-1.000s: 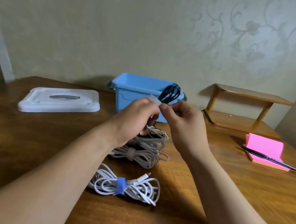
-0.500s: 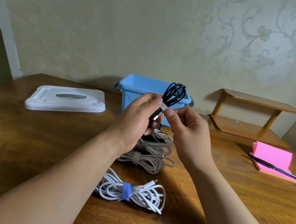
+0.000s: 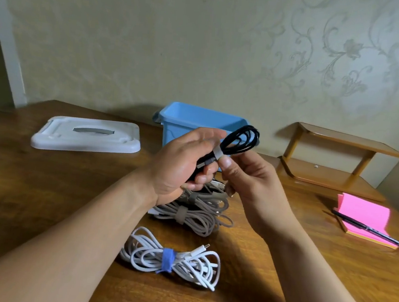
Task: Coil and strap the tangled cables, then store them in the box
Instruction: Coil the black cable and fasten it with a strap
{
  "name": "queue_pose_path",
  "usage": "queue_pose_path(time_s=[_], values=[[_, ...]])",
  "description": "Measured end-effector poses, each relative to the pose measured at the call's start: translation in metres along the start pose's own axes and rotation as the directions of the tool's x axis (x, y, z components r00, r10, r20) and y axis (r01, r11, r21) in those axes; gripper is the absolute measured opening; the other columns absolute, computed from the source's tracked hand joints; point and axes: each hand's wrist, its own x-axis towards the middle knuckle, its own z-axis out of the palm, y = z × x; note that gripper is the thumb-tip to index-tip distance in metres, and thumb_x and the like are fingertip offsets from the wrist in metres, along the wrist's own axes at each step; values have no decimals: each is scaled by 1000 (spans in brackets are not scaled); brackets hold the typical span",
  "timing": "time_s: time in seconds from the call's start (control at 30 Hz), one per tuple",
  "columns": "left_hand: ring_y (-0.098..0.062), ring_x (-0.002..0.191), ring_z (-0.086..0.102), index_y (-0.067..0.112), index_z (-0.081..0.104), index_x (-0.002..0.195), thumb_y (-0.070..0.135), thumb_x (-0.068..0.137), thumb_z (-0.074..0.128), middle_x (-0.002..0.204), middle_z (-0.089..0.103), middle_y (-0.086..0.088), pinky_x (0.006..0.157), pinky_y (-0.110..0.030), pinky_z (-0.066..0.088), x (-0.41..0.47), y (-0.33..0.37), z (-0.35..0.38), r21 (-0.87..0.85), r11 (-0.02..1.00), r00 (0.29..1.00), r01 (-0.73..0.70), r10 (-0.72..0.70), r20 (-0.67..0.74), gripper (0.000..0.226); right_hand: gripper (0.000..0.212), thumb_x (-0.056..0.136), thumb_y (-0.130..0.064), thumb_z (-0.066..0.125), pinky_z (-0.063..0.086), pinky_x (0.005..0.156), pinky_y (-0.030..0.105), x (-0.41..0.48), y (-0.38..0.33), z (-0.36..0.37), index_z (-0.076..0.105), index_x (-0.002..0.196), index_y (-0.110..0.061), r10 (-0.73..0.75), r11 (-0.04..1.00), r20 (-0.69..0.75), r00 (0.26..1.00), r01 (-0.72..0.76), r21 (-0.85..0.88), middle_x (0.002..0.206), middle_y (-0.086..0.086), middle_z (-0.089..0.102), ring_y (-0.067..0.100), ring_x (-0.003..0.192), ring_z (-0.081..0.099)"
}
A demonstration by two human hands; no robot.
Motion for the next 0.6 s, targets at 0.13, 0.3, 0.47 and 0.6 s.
queue_pose_path(time_s=[0.13, 0.3, 0.47, 0.6], values=[[-21, 53, 56, 16, 59, 120, 31, 115, 44, 73, 63, -6, 39, -23, 32, 3, -2, 7, 7, 1000, 998, 23, -23, -56, 22, 17, 105, -6, 60, 45, 59, 18, 0, 0, 6, 61, 101, 10, -35, 999, -100, 994, 37, 24, 75, 2, 69, 8, 61, 62], [-6, 71, 60, 29, 53, 113, 32, 107, 59, 89, 62, 23, 62, -26, 52, 1, -13, 7, 643, 718, 919, -265, 390, -57, 9, 20, 103, -19, 69, 41, 57, 18, 5, 7, 8, 69, 85, -10, 54, 996, -306, 951, -73, -50, 66, -10, 63, 3, 58, 51], [-14, 101, 64, 27, 51, 125, 25, 97, 70, 123, 51, 12, 80, -47, 59, 3, -23, 11, 890, 332, 850, -313, 515, 107, 34, 39, 99, -27, 76, 37, 50, 30, 4, 8, 8, 64, 79, 5, 186, 982, -412, 892, -171, 74, 62, 0, 54, 19, 56, 43], [-17, 106, 64, 23, 56, 127, 26, 99, 66, 125, 58, 5, 80, -44, 59, 3, -19, 10, 914, 246, 829, -324, 539, 148, 31, 36, 97, -29, 78, 36, 49, 30, 4, 6, 8, 70, 76, -1, 215, 977, -420, 882, -198, 84, 61, 3, 53, 19, 55, 41]])
